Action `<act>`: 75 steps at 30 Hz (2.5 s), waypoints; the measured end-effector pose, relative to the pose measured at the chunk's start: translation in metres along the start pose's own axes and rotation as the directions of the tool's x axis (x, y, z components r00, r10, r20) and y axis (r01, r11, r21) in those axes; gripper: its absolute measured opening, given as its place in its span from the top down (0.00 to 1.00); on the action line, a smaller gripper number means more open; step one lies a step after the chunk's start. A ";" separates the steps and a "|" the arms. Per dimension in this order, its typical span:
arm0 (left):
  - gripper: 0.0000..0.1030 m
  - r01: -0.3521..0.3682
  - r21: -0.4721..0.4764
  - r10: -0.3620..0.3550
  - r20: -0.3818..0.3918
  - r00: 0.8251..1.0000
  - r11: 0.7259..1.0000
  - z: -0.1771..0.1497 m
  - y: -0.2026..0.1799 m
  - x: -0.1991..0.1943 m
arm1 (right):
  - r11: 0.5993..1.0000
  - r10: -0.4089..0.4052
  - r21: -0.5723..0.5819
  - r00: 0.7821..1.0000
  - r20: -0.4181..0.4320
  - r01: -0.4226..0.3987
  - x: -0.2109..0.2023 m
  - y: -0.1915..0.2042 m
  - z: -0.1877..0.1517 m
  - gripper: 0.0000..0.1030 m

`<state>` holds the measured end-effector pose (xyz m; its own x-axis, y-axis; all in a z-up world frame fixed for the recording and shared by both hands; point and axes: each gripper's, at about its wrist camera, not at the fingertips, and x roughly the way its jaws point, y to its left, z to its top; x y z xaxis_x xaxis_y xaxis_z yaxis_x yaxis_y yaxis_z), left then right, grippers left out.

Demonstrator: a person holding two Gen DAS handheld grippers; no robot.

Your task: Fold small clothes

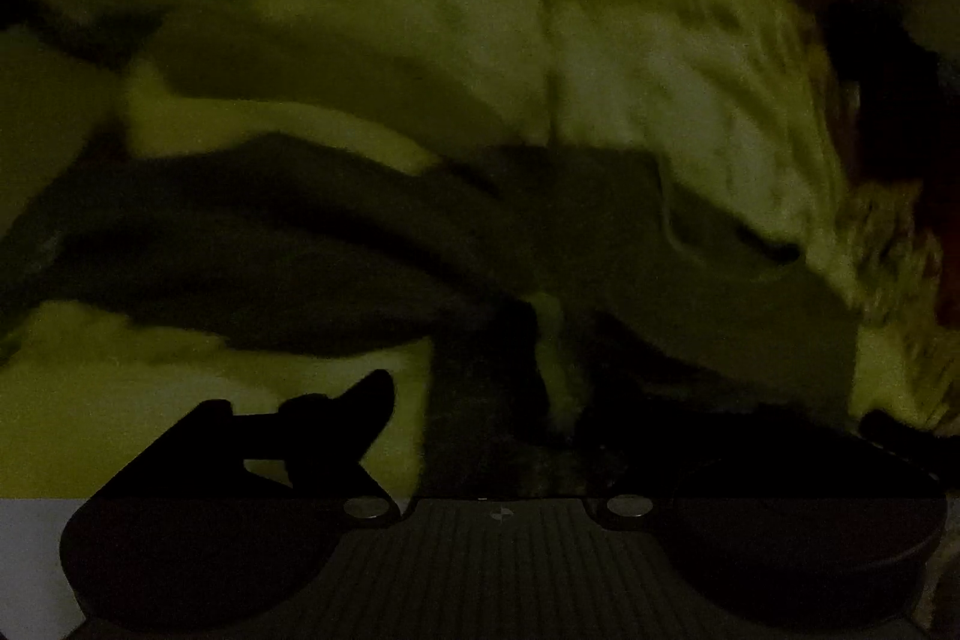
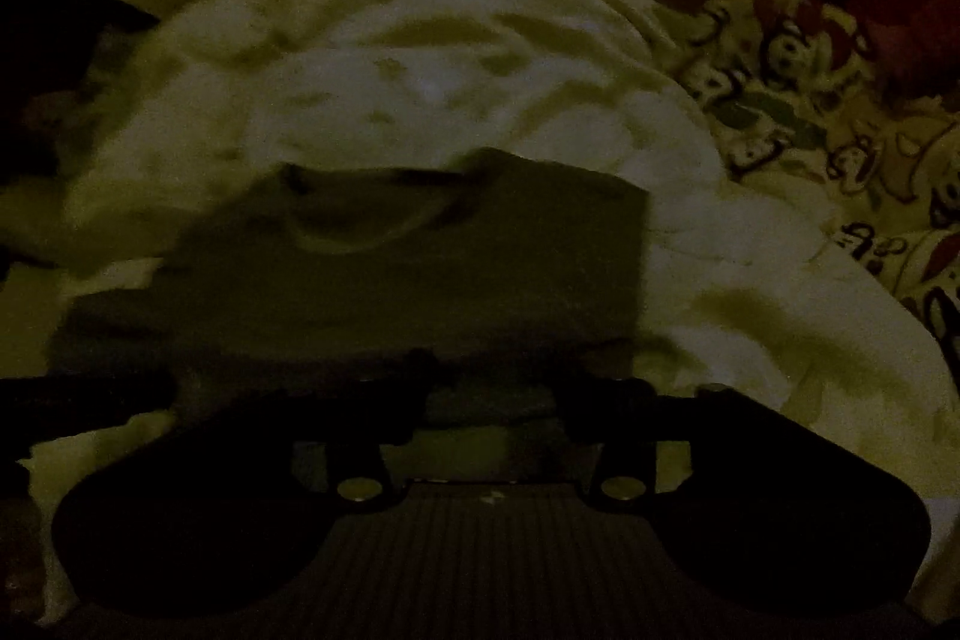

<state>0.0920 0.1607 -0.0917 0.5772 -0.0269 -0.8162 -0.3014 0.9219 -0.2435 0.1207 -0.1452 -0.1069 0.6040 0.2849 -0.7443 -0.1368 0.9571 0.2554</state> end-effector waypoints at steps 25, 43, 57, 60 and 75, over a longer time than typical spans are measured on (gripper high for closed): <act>0.00 -0.109 -0.676 0.146 -0.002 0.989 0.729 0.027 0.215 0.031 | 0.996 0.086 -0.018 0.987 -0.134 -0.089 -0.065 0.086 -0.090 0.36; 0.38 -0.005 -0.502 0.113 0.186 0.976 0.865 0.053 0.184 -0.031 | 0.997 0.080 0.026 0.987 -0.138 -0.077 -0.080 0.102 -0.103 0.36; 0.37 0.302 0.137 -0.322 0.170 0.931 0.943 0.040 -0.065 -0.042 | 0.994 0.045 0.101 0.993 -0.108 -0.034 -0.097 0.062 -0.101 0.36; 0.26 0.349 0.217 -0.365 0.038 0.930 0.912 0.015 -0.106 -0.014 | 0.992 0.024 0.125 0.994 -0.104 -0.011 -0.098 0.048 -0.102 0.36; 0.00 0.189 0.322 -0.170 -0.084 0.982 0.928 -0.034 -0.068 -0.018 | 0.978 0.081 0.196 0.995 -0.051 -0.069 -0.069 0.002 -0.057 0.36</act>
<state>0.0758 0.0854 -0.0784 0.5543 -0.2160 -0.8038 0.0736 0.9747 -0.2112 0.0344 -0.1601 -0.0900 0.5505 0.3635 -0.7515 -0.0219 0.9062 0.4222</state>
